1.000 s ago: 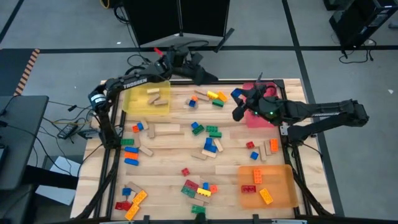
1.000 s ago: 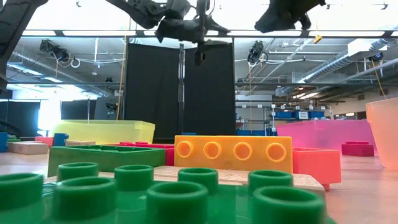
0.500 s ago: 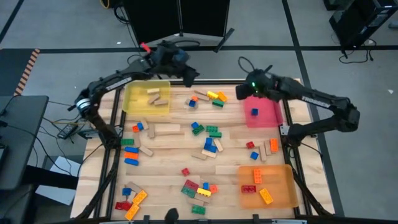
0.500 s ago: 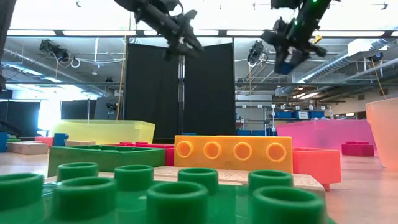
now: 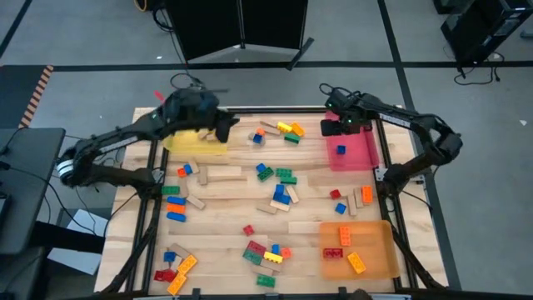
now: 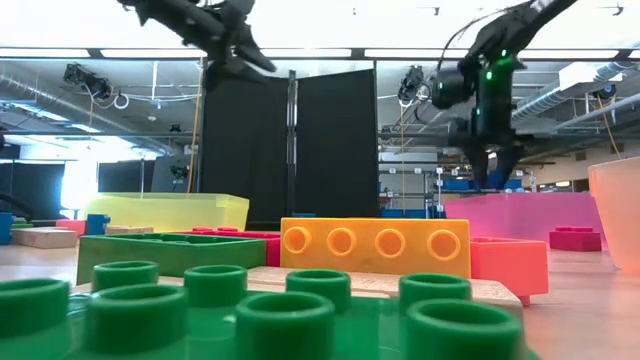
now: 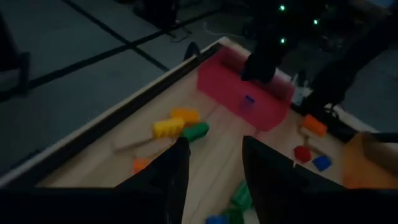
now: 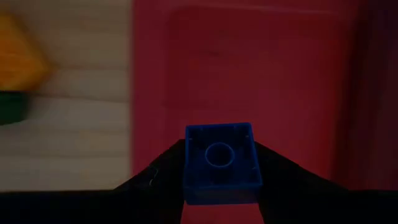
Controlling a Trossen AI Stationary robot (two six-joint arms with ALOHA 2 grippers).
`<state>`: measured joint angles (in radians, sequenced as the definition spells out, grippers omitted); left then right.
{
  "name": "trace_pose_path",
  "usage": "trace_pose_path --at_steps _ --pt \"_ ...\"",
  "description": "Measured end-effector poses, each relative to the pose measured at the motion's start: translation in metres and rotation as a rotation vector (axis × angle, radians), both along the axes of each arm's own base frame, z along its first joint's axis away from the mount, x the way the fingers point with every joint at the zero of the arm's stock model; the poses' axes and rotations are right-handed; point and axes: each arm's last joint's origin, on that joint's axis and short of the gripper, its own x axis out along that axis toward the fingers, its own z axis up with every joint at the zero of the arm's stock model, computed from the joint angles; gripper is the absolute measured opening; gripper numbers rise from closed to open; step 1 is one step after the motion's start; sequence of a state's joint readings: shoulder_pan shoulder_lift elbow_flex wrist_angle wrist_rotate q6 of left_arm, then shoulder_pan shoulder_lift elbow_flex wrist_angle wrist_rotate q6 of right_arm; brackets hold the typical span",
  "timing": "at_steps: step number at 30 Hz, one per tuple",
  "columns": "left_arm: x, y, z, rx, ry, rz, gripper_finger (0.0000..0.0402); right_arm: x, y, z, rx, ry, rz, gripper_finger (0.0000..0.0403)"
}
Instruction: Sort blocks by size
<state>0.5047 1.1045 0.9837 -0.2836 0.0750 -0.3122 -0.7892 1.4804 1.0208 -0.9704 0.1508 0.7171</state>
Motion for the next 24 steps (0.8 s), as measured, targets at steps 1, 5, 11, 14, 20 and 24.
trace_pose_path --at_steps 1,5,11,14,20,24 --pt "-0.005 -0.007 -0.003 -0.001 -0.003 0.016 0.0156 -0.001 -0.003 -0.006 0.012 0.010 -0.001 0.0163" --pt "-0.019 -0.032 -0.009 -0.016 -0.036 0.040 0.0156 -0.006 -0.010 -0.030 0.065 -0.007 -0.020 0.0175" --pt "-0.030 -0.061 -0.010 -0.031 -0.081 0.033 0.0156 -0.011 -0.012 -0.047 0.057 -0.048 -0.048 0.0212" --pt "-0.032 -0.071 -0.012 -0.040 -0.054 0.028 0.0156 -0.012 -0.011 -0.043 0.042 -0.053 -0.031 0.0236" --pt "-0.032 -0.086 -0.016 -0.074 -0.021 -0.008 0.0156 -0.016 -0.006 -0.027 0.017 -0.110 -0.017 0.0281" --pt "-0.032 -0.098 -0.020 -0.092 0.019 -0.028 0.0156 -0.021 0.008 -0.006 -0.019 -0.146 0.008 0.0296"
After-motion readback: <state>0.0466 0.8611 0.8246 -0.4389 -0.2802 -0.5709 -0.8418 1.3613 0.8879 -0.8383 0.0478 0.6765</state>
